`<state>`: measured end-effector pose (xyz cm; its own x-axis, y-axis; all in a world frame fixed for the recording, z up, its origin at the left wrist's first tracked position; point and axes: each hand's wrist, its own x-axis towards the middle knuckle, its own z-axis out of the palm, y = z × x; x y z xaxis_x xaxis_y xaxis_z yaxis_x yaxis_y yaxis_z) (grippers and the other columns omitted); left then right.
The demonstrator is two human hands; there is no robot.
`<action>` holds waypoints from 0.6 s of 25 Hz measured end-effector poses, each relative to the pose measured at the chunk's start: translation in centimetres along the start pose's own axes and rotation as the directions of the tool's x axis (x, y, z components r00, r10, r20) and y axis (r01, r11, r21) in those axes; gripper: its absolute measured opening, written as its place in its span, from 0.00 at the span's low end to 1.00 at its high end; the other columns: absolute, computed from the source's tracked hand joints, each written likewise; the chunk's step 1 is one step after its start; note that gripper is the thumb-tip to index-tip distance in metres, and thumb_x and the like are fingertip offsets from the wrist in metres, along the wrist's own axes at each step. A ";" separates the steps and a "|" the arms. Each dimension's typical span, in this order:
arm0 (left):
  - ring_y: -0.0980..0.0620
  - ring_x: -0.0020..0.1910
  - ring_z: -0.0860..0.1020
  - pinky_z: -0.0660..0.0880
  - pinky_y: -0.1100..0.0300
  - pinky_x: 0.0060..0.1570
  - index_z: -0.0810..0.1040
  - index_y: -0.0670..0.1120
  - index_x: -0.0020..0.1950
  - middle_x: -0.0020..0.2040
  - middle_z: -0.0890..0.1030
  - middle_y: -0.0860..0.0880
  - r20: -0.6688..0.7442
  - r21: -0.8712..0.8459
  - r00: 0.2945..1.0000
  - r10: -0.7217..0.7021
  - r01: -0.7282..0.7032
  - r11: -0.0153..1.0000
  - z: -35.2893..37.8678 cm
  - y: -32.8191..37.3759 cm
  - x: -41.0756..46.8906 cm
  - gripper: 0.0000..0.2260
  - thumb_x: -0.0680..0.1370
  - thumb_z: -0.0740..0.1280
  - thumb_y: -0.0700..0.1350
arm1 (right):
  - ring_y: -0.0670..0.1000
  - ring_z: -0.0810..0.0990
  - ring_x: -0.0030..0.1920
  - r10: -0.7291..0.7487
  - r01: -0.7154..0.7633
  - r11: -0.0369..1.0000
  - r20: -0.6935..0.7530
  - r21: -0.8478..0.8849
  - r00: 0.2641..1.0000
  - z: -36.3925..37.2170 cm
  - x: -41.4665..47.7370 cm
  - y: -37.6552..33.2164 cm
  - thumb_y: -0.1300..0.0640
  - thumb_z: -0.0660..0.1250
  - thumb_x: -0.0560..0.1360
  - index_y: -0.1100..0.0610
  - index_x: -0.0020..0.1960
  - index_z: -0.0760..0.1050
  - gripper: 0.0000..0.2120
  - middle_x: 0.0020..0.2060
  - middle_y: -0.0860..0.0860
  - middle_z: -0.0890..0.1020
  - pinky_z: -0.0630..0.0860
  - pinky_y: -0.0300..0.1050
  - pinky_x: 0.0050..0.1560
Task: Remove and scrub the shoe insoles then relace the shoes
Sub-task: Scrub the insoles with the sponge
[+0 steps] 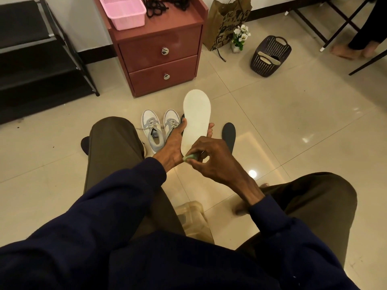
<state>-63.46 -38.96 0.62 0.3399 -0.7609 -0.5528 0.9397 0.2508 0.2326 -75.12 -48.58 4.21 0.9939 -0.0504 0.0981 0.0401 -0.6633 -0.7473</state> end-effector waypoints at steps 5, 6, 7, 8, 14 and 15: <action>0.42 0.55 0.85 0.80 0.46 0.57 0.71 0.43 0.75 0.61 0.83 0.40 0.022 0.100 1.000 0.019 -0.021 0.995 -0.1 -0.2 0.2 0.29 0.85 0.51 0.63 | 0.44 0.79 0.43 0.081 -0.102 0.993 -0.309 -0.052 0.948 -0.9 -0.2 1.7 0.59 0.76 0.74 0.60 0.49 0.83 0.06 0.44 0.50 0.82 0.74 0.31 0.43; 0.42 0.56 0.84 0.80 0.45 0.58 0.72 0.43 0.74 0.61 0.83 0.40 0.022 0.097 1.000 0.010 -0.012 0.995 0.0 -0.2 0.2 0.29 0.85 0.51 0.63 | 0.45 0.79 0.43 0.071 -0.086 0.995 -0.273 -0.043 0.959 -0.8 -0.3 1.5 0.60 0.76 0.74 0.60 0.49 0.83 0.05 0.44 0.50 0.82 0.75 0.31 0.43; 0.42 0.56 0.83 0.79 0.45 0.59 0.74 0.42 0.72 0.61 0.83 0.40 0.018 0.082 1.000 0.000 -0.002 0.997 0.0 -0.1 0.1 0.29 0.85 0.52 0.63 | 0.45 0.79 0.43 0.051 -0.057 0.998 -0.183 -0.025 0.982 -0.6 -0.4 1.1 0.60 0.76 0.74 0.59 0.49 0.84 0.05 0.44 0.49 0.82 0.76 0.33 0.42; 0.41 0.56 0.82 0.77 0.44 0.60 0.75 0.41 0.70 0.61 0.83 0.39 0.010 0.057 1.000 -0.007 0.007 0.998 -0.1 -0.1 0.1 0.28 0.85 0.54 0.63 | 0.46 0.80 0.43 0.033 -0.033 0.999 -0.067 -0.004 0.997 -0.5 -0.5 0.6 0.60 0.77 0.74 0.58 0.49 0.84 0.05 0.44 0.49 0.83 0.78 0.34 0.42; 0.43 0.56 0.84 0.79 0.47 0.60 0.72 0.43 0.74 0.63 0.83 0.40 0.040 0.112 0.998 0.041 -0.045 0.993 -0.5 0.0 0.5 0.28 0.85 0.52 0.62 | 0.44 0.77 0.43 0.058 -0.093 0.988 -0.255 -0.126 0.965 -1.7 -0.3 2.1 0.59 0.76 0.74 0.59 0.49 0.83 0.06 0.44 0.50 0.82 0.73 0.31 0.41; 0.44 0.55 0.85 0.79 0.48 0.59 0.74 0.43 0.72 0.61 0.83 0.41 0.040 0.114 0.998 0.042 -0.046 0.992 -0.5 0.0 0.5 0.28 0.85 0.51 0.62 | 0.44 0.77 0.43 0.066 -0.106 0.985 -0.274 -0.133 0.960 -1.9 -0.5 2.4 0.59 0.76 0.74 0.59 0.49 0.83 0.06 0.44 0.50 0.82 0.73 0.31 0.42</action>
<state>-63.26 -39.09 -0.03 0.3769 -0.7732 -0.5100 0.9126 0.2157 0.3474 -75.67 -51.51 3.63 0.9283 -0.2966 0.2243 -0.0797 -0.7478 -0.6592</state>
